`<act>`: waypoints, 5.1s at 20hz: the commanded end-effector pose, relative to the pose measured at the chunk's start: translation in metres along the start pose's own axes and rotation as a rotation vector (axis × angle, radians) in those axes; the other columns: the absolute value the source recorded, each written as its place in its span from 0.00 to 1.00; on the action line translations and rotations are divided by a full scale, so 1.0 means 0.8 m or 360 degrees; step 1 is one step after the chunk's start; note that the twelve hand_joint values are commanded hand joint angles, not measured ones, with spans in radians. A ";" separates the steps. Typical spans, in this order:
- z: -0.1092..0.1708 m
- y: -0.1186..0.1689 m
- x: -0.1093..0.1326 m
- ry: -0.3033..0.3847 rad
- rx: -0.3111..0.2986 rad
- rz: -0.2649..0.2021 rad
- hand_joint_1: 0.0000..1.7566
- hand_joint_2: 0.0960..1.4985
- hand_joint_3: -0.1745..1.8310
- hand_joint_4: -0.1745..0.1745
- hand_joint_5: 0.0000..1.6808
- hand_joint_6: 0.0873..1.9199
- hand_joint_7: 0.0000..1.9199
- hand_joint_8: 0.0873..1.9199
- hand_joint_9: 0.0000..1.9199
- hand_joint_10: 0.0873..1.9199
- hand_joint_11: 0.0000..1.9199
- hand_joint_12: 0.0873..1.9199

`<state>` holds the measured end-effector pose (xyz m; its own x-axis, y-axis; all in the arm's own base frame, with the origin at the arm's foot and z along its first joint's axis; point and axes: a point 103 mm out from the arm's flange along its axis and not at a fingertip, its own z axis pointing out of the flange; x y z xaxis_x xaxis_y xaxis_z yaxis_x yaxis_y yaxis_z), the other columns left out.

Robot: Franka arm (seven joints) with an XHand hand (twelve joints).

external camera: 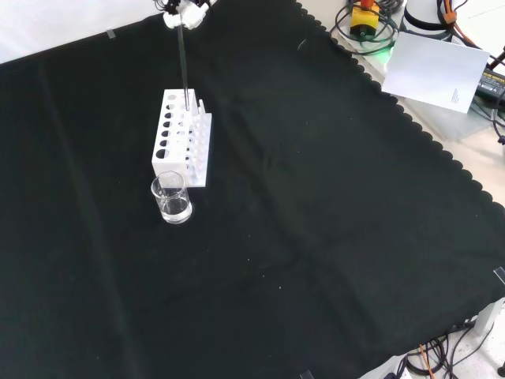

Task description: Stir in the beaker to the left of the white test tube rack with the glass rod.

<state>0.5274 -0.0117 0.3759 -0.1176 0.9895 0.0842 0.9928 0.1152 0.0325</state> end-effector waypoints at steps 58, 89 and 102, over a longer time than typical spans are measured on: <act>0.059 0.161 0.083 0.0176 0.0124 -0.0486 0.74 0.73 0.00 0.00 0.73 0.11 0.60 0.53 0.91 0.30 0.62 0.37; 0.148 0.183 0.075 0.0215 0.0310 -0.0490 0.74 0.73 0.00 0.00 0.73 0.11 0.60 0.53 0.91 0.30 0.62 0.37; 0.149 0.185 0.108 0.0241 0.0291 -0.0544 0.74 0.73 0.00 0.00 0.73 0.11 0.60 0.53 0.91 0.30 0.62 0.36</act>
<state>0.6555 0.0878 0.2664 -0.4102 0.8804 0.2379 0.8879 0.4450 -0.1161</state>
